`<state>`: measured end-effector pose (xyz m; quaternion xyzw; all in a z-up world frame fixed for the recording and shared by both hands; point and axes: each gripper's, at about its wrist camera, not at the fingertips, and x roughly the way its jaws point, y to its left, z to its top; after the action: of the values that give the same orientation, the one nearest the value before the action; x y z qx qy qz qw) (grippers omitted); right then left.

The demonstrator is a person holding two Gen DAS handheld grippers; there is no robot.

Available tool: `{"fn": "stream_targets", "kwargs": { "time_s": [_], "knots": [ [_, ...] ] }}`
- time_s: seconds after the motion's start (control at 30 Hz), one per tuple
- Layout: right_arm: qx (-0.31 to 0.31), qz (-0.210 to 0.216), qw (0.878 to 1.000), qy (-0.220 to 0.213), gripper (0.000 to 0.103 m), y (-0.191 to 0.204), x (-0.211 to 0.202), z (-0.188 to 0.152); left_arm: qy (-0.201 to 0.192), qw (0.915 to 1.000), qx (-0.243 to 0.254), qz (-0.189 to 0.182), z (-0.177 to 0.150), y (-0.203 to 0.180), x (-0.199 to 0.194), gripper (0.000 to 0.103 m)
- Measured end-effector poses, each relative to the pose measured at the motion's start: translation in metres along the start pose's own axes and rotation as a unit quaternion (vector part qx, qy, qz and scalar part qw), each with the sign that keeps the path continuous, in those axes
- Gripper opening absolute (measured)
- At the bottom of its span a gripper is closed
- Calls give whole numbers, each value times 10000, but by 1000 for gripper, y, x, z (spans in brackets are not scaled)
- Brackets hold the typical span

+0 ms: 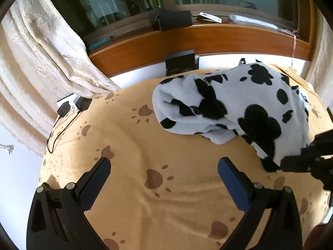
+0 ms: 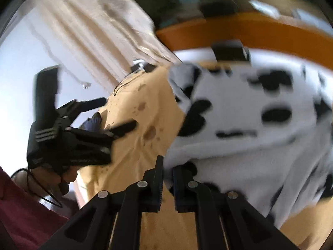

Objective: Fold clothes
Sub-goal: 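Reach both grippers toward the crumpled white spotted fleece on the bed, then grasp a fleece edge with the left gripper while the right gripper grasps another edge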

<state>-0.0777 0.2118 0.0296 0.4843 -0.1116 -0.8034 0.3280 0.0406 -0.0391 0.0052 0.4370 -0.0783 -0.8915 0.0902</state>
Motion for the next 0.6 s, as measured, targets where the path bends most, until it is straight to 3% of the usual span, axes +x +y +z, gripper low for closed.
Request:
{"fn": "stream_targets", "kwargs": {
  "time_s": [0.13,0.2,0.27,0.33,0.4,0.47,0.53,0.57,0.6],
  "knots": [
    [557,131,9982,-162,9,-18,-19,-18,-51,9993,309,-216,-14,-15,-2,103],
    [783,67,9965,-286,9,-28,-37,-28,-256,9960,829,-212,-20,-33,-3,103],
    [1029,-40,9940,-375,9,-42,-52,-37,-455,9875,1506,-77,-28,-53,-4,103],
    [1270,-263,9904,-481,9,-55,-68,-47,-750,9680,2390,166,-40,-78,-5,103],
    [1443,-527,9865,-564,11,-63,-84,-54,-1226,9298,3431,516,-58,-104,-8,103],
    [1580,-720,9826,-662,18,-73,-96,-60,-1754,8827,4288,790,-78,-127,-13,103],
    [1728,-906,9778,-769,48,-80,-107,-66,-2246,8294,5014,1017,-98,-146,-13,103],
    [1790,-1005,9748,-876,74,-83,-115,-70,-2479,8036,5293,1122,-108,-154,-12,103],
    [1815,-1093,9721,-1004,81,-83,-119,-72,-2610,7862,5481,1154,-113,-159,-11,103]
  ]
}}
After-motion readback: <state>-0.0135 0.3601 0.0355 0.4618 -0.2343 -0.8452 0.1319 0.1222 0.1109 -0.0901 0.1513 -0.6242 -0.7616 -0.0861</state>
